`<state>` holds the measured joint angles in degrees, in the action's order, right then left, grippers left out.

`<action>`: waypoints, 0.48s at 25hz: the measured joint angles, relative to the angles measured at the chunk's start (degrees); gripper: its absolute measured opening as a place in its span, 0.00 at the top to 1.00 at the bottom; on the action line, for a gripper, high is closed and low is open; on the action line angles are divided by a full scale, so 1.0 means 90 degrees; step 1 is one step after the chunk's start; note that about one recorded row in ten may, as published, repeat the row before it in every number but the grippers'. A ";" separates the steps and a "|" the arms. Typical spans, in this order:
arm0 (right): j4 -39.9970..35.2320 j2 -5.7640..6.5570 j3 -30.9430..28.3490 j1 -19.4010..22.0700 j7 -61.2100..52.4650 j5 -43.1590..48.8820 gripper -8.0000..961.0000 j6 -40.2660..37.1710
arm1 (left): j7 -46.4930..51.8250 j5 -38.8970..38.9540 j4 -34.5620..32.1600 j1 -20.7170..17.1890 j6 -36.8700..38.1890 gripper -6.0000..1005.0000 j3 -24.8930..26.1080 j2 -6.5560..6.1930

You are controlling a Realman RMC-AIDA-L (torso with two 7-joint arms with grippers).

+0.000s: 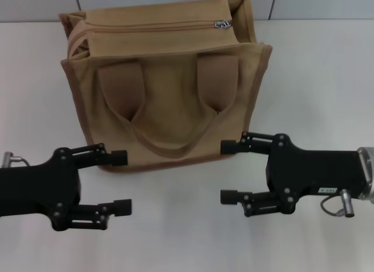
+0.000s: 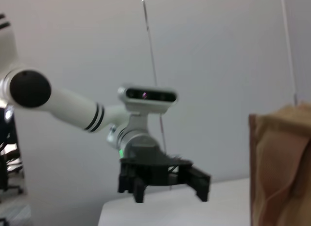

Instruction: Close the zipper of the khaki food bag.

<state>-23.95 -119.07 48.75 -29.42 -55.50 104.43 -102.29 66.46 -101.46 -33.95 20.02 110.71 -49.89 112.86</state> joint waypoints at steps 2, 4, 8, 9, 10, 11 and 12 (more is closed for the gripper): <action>0.0055 -0.0006 0.0115 -0.0015 0.0041 0.0046 0.15 0.0122 | -0.0108 -0.0197 0.0021 0.0126 -0.0151 0.17 -0.0014 0.0102; 0.0115 -0.0011 0.0127 -0.0015 0.0112 0.0038 0.15 0.0161 | -0.0112 -0.0340 0.0036 0.0209 -0.0230 0.17 -0.0015 0.0134; 0.0177 -0.0012 0.0130 -0.0014 0.0166 0.0028 0.15 0.0211 | -0.0101 -0.0403 0.0042 0.0292 -0.0295 0.17 -0.0014 0.0156; 0.0179 -0.0012 0.0131 -0.0014 0.0168 0.0035 0.15 0.0234 | -0.0082 -0.0404 0.0044 0.0310 -0.0300 0.17 -0.0014 0.0157; 0.0179 -0.0012 0.0131 -0.0014 0.0168 0.0035 0.15 0.0234 | -0.0082 -0.0404 0.0044 0.0310 -0.0300 0.17 -0.0014 0.0157; 0.0181 -0.0012 0.0131 -0.0013 0.0173 0.0043 0.15 0.0282 | -0.0068 -0.0406 0.0046 0.0321 -0.0301 0.17 -0.0014 0.0158; 0.0179 -0.0012 0.0131 -0.0012 0.0173 0.0043 0.15 0.0300 | -0.0066 -0.0407 0.0051 0.0338 -0.0310 0.17 -0.0015 0.0159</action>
<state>-22.34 -119.18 49.92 -29.53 -53.94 104.82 -99.58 65.86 -105.12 -33.49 23.06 107.92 -50.02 114.30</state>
